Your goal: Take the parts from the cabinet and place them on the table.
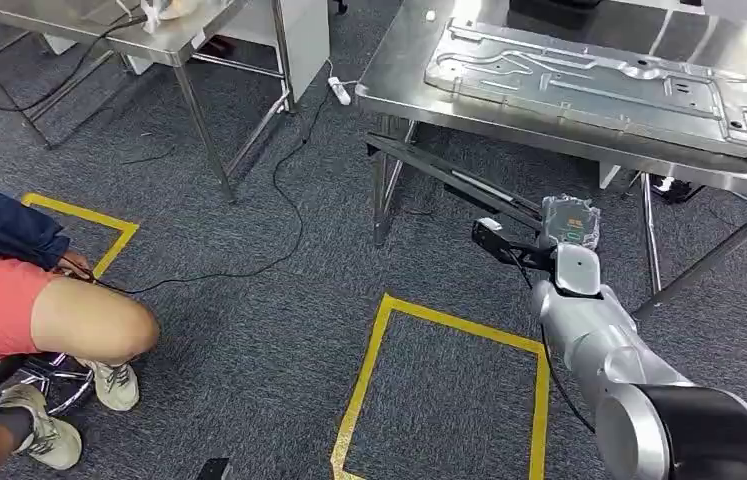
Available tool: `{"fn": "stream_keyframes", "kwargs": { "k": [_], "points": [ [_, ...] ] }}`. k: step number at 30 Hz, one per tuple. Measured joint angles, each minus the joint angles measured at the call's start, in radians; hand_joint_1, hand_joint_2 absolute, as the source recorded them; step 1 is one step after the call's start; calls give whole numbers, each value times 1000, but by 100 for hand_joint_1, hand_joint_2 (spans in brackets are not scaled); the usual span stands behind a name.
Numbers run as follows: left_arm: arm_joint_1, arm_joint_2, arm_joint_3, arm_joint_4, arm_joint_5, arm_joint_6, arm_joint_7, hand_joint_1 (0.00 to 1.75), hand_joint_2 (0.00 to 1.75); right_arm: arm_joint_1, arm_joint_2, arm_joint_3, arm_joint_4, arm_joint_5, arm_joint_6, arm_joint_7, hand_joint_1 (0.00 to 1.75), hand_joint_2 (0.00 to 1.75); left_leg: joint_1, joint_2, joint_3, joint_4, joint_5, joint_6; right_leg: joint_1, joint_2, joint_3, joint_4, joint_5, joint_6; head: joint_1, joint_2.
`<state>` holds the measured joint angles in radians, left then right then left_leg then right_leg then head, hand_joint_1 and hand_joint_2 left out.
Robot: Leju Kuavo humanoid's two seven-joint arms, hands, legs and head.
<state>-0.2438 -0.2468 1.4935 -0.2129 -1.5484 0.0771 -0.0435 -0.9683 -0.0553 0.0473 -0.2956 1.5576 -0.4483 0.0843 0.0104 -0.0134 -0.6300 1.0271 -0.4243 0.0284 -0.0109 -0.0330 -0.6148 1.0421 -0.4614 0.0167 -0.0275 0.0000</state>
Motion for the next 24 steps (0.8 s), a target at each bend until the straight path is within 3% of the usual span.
{"fn": "stream_keyframes", "kwargs": {
  "k": [3,4,5,6,9,10,11,12,14,15,16,20,21,22,24],
  "points": [
    [2,0,0,0,-2,0,2,0,0,-3,2,-7,0,-2,-8,3,175,175,0,8,-2,-2,3,-16,7,17,-3,-9,7,-5,0,0],
    [2,0,0,0,-2,0,2,0,0,-3,2,-11,0,-5,-8,5,175,175,-2,12,1,-4,2,-23,4,23,-2,-14,11,-12,1,0],
    [2,0,0,0,-2,1,2,0,0,-2,2,-16,0,-6,-9,6,175,175,0,13,-4,3,-9,-29,-7,25,5,-23,17,-19,-1,0],
    [0,0,0,0,-3,1,2,0,0,-2,2,-20,-1,-6,-12,6,175,175,0,12,-11,29,-30,-32,-8,29,6,-24,19,-26,0,0],
    [1,0,0,0,-3,0,2,0,0,-2,1,-28,-1,-7,-17,11,175,175,3,12,-106,246,-137,-39,-6,45,5,-23,19,-29,-1,0],
    [3,0,0,0,-3,0,2,0,0,0,1,-29,-1,-8,-17,12,175,175,3,12,-128,291,-145,-41,-6,52,4,-21,19,-29,-1,0],
    [3,0,0,0,-3,0,2,0,0,3,1,-34,-1,-9,-18,12,175,175,3,12,-127,288,-128,-42,-6,61,4,-19,19,-29,-1,0],
    [3,0,0,0,-3,1,2,0,0,4,1,-37,-1,-11,-20,12,175,175,4,12,-106,244,-95,-40,-6,70,4,-17,18,-29,-1,0],
    [1,1,0,0,-3,1,2,0,0,4,6,-42,-2,-11,-25,14,175,175,3,10,-21,72,-7,-33,-7,77,5,-13,14,-26,-1,0],
    [0,2,0,0,-3,1,2,0,0,5,6,-44,-3,-11,-29,15,175,175,2,7,5,19,-14,-26,-7,83,4,-11,12,-23,0,0],
    [-3,2,0,0,-3,1,2,0,0,2,3,-46,-3,-10,-30,16,175,175,-2,6,12,1,-17,-26,0,87,-2,-6,12,-17,-1,0],
    [-2,1,0,0,-3,1,2,0,0,3,0,-56,-3,-6,-29,17,175,175,-3,7,10,-2,-9,-3,-5,91,-2,-16,17,8,-1,0],
    [-3,1,0,0,-4,1,2,0,0,4,-3,-59,-3,-3,-30,19,175,175,1,9,14,-10,-4,5,-6,73,-7,-4,4,11,0,0],
    [-4,1,0,0,-4,1,2,0,0,3,-3,-61,-3,1,-30,19,175,175,1,9,15,-13,-2,12,-5,50,-26,39,-27,15,1,0],
    [-4,1,0,0,-5,1,2,0,0,3,-3,-63,-3,6,-30,18,175,175,0,9,13,-13,-2,16,-5,42,-99,196,-101,22,0,0]
  ]
}}
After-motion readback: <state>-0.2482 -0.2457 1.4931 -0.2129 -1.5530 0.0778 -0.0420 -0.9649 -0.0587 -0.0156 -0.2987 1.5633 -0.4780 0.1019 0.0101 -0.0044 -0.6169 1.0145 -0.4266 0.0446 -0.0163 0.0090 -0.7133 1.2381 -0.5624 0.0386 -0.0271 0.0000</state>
